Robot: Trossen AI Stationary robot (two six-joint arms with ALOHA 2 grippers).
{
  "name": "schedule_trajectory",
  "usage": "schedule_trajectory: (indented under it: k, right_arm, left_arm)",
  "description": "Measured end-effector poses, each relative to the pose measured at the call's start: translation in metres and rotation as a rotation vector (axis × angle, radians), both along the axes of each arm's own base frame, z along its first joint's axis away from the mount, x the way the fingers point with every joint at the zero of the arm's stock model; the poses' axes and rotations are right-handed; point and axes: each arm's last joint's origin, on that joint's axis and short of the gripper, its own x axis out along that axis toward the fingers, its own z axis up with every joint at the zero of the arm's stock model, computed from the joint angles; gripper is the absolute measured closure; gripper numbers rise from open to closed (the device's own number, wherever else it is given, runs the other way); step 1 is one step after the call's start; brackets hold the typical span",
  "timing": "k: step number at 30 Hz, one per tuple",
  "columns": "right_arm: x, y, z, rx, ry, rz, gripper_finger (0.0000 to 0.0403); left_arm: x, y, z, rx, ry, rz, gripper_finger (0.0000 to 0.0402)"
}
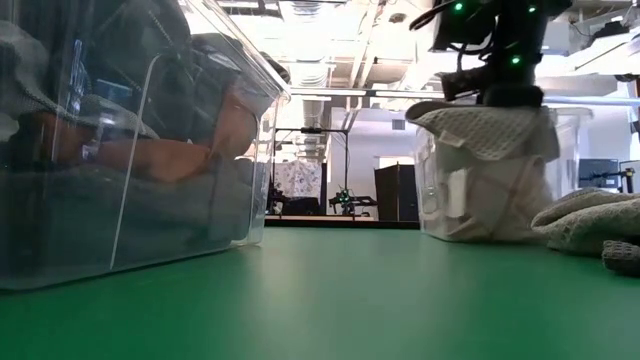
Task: Sort towels by color in basket
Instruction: Put the gray towel into the top transparent bin
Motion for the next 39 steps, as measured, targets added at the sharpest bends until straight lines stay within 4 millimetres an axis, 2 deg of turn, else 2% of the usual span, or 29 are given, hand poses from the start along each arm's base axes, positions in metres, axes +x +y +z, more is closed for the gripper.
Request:
schedule_trajectory:
  k: [4, 8, 18, 22, 30, 35, 39]
  right_arm:
    - [0.0, -0.008, 0.0, 0.029, -0.007, 0.0, 0.0269]
    - [-0.001, -0.005, 0.006, 0.079, 0.01, 0.023, 0.0269]
    - [0.002, 0.026, 0.057, 0.087, -0.032, 0.12, 0.0269]
    - [-0.001, 0.042, 0.07, 0.086, -0.076, 0.184, 0.0268]
    - [-0.01, 0.077, 0.077, 0.09, -0.113, 0.333, 0.0268]
    - [-0.011, 0.1, 0.071, -0.031, -0.088, 0.427, 0.0268]
    - [-0.016, 0.108, 0.063, -0.158, -0.067, 0.459, 0.0268]
  left_arm:
    - [0.0, 0.0, 0.0, -0.002, 0.0, 0.003, 0.0138]
    - [0.0, 0.0, 0.0, 0.003, 0.0, -0.002, 0.0138]
    - [0.001, 0.001, 0.0, 0.006, -0.001, 0.002, 0.0138]
    - [0.001, 0.001, 0.0, 0.0, -0.001, 0.009, 0.0138]
    - [-0.001, -0.001, 0.0, 0.003, 0.0, -0.002, 0.0138]
    - [-0.001, -0.001, 0.0, 0.003, -0.001, -0.001, 0.0138]
    - [-0.001, -0.001, 0.0, 0.003, -0.002, 0.0, 0.0138]
